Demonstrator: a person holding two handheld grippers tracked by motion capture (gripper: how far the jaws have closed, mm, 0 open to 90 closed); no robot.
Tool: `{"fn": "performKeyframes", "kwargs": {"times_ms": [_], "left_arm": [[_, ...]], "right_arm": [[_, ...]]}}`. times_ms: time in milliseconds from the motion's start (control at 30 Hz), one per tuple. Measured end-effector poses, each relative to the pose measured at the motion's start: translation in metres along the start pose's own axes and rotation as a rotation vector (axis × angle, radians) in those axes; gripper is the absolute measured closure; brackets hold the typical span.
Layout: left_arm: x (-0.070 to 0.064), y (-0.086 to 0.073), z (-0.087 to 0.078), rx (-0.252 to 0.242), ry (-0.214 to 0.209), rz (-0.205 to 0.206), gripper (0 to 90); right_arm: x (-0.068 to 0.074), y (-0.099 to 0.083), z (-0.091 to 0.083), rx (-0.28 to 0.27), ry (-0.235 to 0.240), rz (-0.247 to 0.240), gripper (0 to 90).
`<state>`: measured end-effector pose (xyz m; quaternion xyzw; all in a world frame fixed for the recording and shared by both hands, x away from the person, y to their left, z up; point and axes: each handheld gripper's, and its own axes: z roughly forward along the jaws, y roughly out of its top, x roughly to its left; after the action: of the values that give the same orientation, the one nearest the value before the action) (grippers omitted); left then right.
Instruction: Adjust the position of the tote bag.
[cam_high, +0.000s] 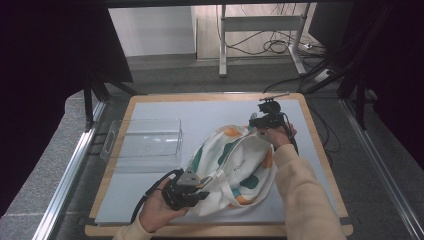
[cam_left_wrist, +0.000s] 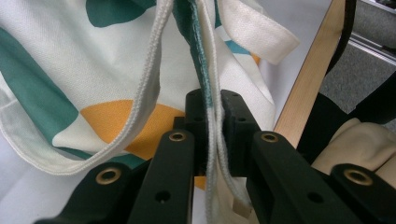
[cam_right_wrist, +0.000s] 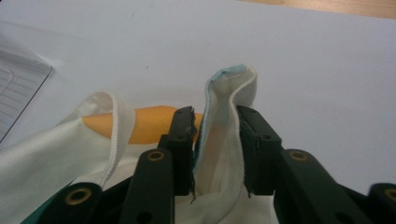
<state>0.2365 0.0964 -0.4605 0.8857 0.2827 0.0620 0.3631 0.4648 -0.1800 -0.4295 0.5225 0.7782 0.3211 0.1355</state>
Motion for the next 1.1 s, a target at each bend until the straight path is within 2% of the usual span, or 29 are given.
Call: {"fn": "performKeyframes", "kwargs": {"times_ms": [167,367,567,600,667,800,1100], "left_arm": [[0.0,0.0,0.0,0.0,0.001,0.0,83.2],[0.001,-0.001,0.0,-0.006,0.0,-0.005,83.3],[0.001,0.0,-0.001,-0.001,-0.002,-0.006,83.8],[0.003,0.0,-0.002,0.006,0.003,0.008,83.9],[0.003,0.0,-0.003,0.01,0.004,0.012,83.9],[0.005,-0.001,-0.004,-0.003,0.009,-0.002,84.1],[0.012,0.0,-0.014,-0.007,0.06,0.014,84.5]], "right_arm": [[0.001,-0.001,0.002,0.017,0.004,-0.025,79.0],[0.003,-0.001,0.001,0.015,0.0,-0.046,82.4],[0.003,-0.001,-0.004,0.005,-0.003,-0.056,83.0],[0.003,-0.002,-0.007,0.002,-0.005,-0.061,83.3],[0.002,-0.003,-0.01,-0.002,-0.007,-0.066,83.5],[0.0,-0.006,-0.016,-0.01,-0.006,-0.067,83.7],[-0.008,-0.016,-0.033,-0.046,0.013,-0.053,84.2]]}}
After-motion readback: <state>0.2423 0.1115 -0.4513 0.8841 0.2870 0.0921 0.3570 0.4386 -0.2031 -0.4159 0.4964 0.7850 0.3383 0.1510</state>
